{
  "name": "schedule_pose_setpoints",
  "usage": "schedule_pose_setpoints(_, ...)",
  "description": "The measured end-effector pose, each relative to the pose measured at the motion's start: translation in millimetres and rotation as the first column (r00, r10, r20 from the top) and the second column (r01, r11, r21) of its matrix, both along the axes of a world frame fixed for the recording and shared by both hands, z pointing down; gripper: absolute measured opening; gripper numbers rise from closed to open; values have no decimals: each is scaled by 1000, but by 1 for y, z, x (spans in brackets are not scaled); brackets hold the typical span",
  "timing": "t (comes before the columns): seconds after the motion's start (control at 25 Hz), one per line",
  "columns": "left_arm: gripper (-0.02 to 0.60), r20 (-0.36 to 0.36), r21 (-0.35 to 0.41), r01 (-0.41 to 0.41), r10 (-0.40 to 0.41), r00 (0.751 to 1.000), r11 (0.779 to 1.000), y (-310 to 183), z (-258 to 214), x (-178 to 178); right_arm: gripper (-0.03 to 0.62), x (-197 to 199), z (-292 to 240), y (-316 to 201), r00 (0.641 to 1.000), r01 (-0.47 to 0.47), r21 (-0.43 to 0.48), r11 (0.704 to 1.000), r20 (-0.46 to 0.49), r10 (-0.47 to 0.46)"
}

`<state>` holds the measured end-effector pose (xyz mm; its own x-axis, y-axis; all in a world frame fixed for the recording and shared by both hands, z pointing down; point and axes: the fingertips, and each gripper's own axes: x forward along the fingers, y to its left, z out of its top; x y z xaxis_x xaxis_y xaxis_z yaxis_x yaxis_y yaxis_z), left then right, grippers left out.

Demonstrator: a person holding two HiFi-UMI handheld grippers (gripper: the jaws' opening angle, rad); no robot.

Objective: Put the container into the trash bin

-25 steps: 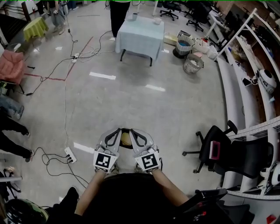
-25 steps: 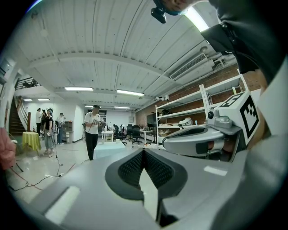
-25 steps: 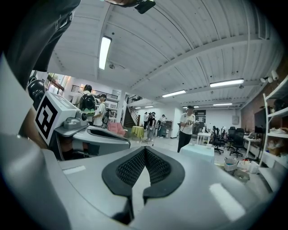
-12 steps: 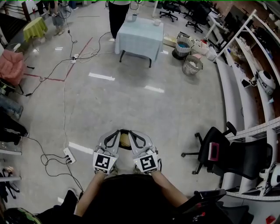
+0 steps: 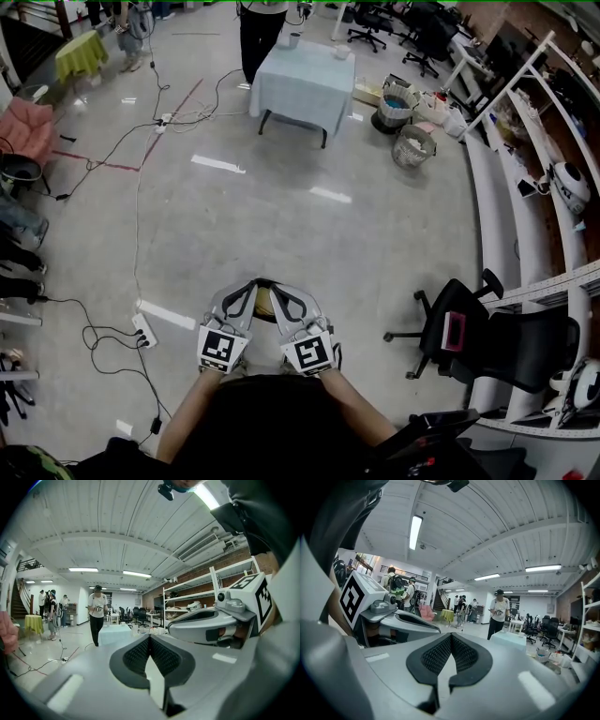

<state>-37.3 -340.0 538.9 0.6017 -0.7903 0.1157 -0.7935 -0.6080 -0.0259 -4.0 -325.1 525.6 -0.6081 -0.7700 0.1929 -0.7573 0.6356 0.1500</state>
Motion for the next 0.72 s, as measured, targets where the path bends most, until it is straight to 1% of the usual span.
schedule_pose_setpoints(0.52,-15,7,-9,-2,3,1000,1000,1,-2,-4,8,-5,-2,0,1000,2,5,1000,-5,-2)
schedule_pose_setpoints(0.72,-14,3,-30,-3,3,1000,1000,1,-1,-2,8,-3,-2,-2,1000,3,30,1000,-12,-3)
